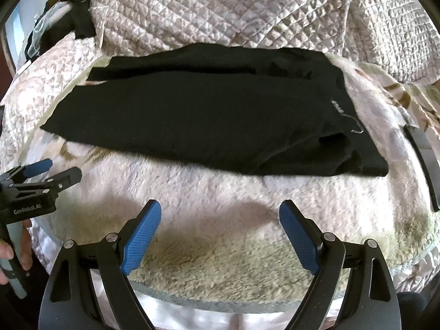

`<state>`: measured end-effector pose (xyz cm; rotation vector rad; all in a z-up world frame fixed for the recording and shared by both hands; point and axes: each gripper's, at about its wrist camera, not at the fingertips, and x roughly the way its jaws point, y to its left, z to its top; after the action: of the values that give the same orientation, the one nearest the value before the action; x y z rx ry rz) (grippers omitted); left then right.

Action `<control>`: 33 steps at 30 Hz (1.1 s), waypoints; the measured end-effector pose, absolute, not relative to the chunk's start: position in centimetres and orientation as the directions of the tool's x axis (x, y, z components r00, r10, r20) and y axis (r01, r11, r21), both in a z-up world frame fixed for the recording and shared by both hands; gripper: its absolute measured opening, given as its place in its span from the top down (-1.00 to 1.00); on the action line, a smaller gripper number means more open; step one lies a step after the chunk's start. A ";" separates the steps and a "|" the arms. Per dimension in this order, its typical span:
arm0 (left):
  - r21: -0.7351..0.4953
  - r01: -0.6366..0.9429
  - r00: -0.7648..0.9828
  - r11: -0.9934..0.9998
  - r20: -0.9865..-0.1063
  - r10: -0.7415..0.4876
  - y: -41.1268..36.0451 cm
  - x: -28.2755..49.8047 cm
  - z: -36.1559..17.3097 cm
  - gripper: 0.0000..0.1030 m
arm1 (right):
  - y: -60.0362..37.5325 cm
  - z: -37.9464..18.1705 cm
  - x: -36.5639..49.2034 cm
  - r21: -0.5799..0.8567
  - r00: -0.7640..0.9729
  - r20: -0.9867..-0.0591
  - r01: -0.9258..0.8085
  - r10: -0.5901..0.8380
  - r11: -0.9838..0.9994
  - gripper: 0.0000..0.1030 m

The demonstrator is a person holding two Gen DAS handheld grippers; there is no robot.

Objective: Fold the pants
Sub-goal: 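Lower both grippers onto the black pants edge and close them on the fabric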

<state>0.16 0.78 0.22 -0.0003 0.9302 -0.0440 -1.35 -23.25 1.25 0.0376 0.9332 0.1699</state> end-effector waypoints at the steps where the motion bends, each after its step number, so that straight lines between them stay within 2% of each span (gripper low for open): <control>1: -0.023 0.038 0.600 0.999 -0.799 -0.042 0.9 0.2 0.3 -0.93 | -23.4 1.3 -1.2 0.111 0.586 -0.793 -0.126 0.164 0.986 -0.70; 14: -0.117 -0.029 0.639 0.993 -0.766 -0.072 4.8 1.8 0.8 -0.87 | -28.1 1.1 0.1 0.236 0.598 -0.780 0.006 0.186 0.972 -0.58; 18: -0.184 -0.041 0.651 0.982 -0.750 -0.113 6.4 2.4 0.9 -0.85 | -29.5 1.1 0.9 0.288 0.609 -0.767 0.042 0.204 0.957 -0.58; 30: -0.371 -0.182 0.708 0.911 -0.692 -0.140 13.6 5.2 1.0 -0.82 | -33.7 1.2 3.0 0.455 0.674 -0.697 0.153 0.245 0.877 -0.55; 33: -0.364 -0.188 0.716 0.912 -0.686 -0.126 14.1 6.1 0.9 -0.77 | -33.9 1.6 3.2 0.473 0.706 -0.671 0.171 0.227 0.864 -0.50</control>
<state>6.07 14.07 0.85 -0.4324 0.7783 0.0355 3.20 -33.94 1.57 0.5409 0.7964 0.0329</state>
